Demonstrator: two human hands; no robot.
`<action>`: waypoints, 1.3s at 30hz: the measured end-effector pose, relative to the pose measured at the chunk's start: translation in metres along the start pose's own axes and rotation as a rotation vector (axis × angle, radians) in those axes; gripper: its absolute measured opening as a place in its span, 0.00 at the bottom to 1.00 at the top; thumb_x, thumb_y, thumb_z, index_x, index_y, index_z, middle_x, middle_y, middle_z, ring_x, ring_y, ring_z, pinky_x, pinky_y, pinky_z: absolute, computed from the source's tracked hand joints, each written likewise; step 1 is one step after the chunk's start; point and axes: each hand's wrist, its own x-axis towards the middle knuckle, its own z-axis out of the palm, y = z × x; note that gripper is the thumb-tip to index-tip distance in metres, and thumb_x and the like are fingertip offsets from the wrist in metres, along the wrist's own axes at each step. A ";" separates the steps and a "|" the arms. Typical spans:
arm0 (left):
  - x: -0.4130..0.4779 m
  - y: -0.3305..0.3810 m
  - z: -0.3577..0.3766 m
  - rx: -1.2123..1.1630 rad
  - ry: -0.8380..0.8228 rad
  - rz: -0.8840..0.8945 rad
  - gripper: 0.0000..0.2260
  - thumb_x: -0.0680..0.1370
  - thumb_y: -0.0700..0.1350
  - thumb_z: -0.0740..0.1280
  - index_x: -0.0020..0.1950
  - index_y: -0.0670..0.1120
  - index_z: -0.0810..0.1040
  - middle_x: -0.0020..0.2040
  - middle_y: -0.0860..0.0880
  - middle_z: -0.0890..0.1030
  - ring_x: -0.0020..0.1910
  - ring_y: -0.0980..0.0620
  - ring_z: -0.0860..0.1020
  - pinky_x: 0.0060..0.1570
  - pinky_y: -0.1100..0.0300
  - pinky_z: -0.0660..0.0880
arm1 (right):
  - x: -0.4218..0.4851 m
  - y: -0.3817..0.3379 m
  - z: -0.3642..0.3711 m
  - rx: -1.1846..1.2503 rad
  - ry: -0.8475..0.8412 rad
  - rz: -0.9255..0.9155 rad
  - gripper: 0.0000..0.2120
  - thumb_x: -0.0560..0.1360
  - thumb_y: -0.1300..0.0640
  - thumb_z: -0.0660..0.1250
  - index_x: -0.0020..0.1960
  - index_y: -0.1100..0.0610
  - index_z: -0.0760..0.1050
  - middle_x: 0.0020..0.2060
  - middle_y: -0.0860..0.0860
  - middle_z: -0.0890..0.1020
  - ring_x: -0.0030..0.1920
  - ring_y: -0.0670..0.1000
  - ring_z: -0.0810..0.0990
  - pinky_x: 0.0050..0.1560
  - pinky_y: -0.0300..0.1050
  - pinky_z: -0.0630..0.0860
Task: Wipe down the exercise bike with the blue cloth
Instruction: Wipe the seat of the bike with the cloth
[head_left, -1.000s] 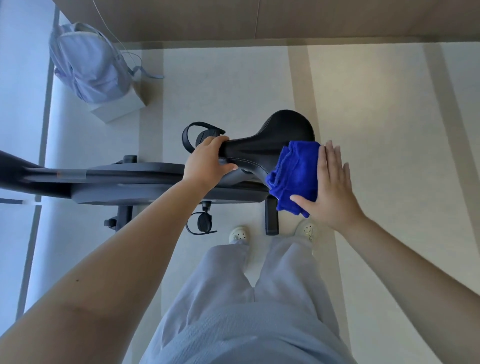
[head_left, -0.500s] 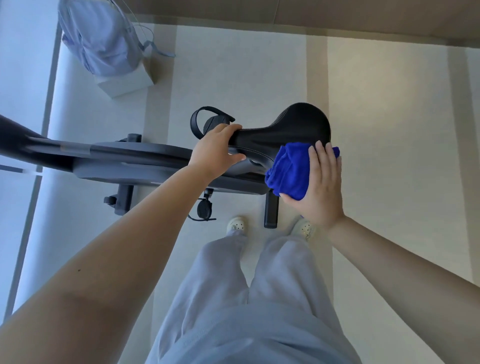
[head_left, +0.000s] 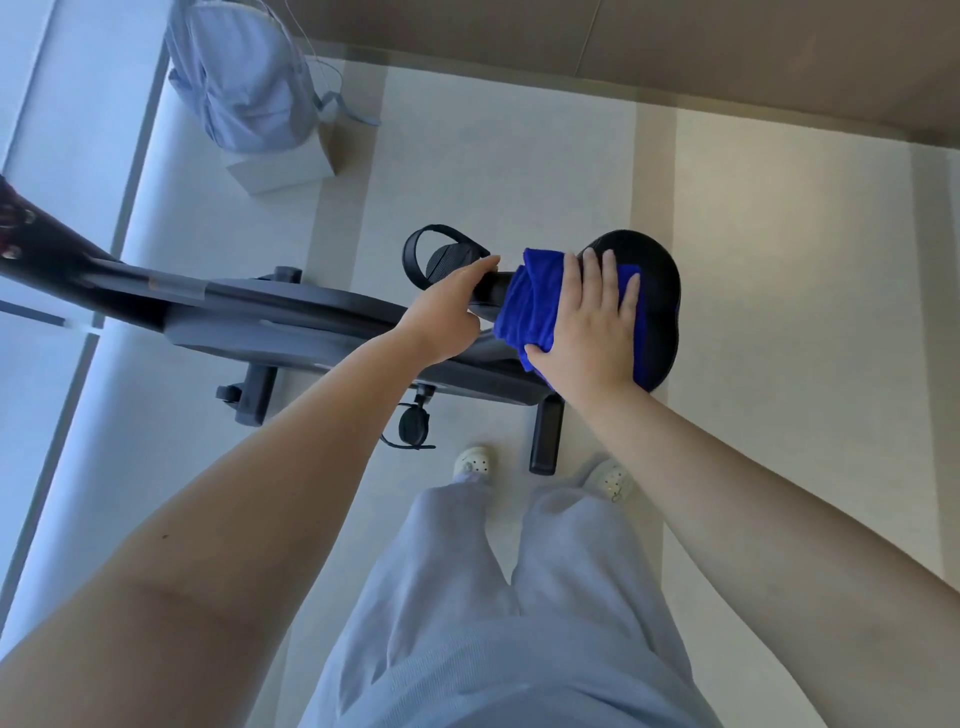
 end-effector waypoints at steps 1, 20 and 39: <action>0.000 0.000 0.000 -0.043 -0.005 -0.010 0.36 0.72 0.29 0.55 0.77 0.52 0.57 0.74 0.53 0.67 0.72 0.51 0.66 0.64 0.62 0.65 | 0.001 0.000 0.001 -0.013 -0.005 -0.009 0.50 0.65 0.38 0.72 0.75 0.63 0.55 0.73 0.62 0.62 0.75 0.63 0.55 0.72 0.66 0.52; -0.025 0.067 0.058 0.428 0.330 0.316 0.32 0.76 0.60 0.55 0.77 0.45 0.60 0.77 0.45 0.60 0.77 0.45 0.53 0.75 0.46 0.49 | -0.016 0.091 -0.022 0.599 0.096 0.119 0.26 0.80 0.53 0.56 0.76 0.60 0.58 0.75 0.57 0.60 0.76 0.55 0.55 0.75 0.55 0.56; 0.026 0.005 0.025 0.502 0.303 0.528 0.36 0.70 0.68 0.64 0.70 0.46 0.69 0.64 0.43 0.75 0.62 0.39 0.72 0.63 0.43 0.70 | 0.020 0.076 0.008 0.653 0.116 0.401 0.24 0.80 0.48 0.56 0.75 0.52 0.60 0.72 0.50 0.66 0.70 0.52 0.65 0.59 0.49 0.71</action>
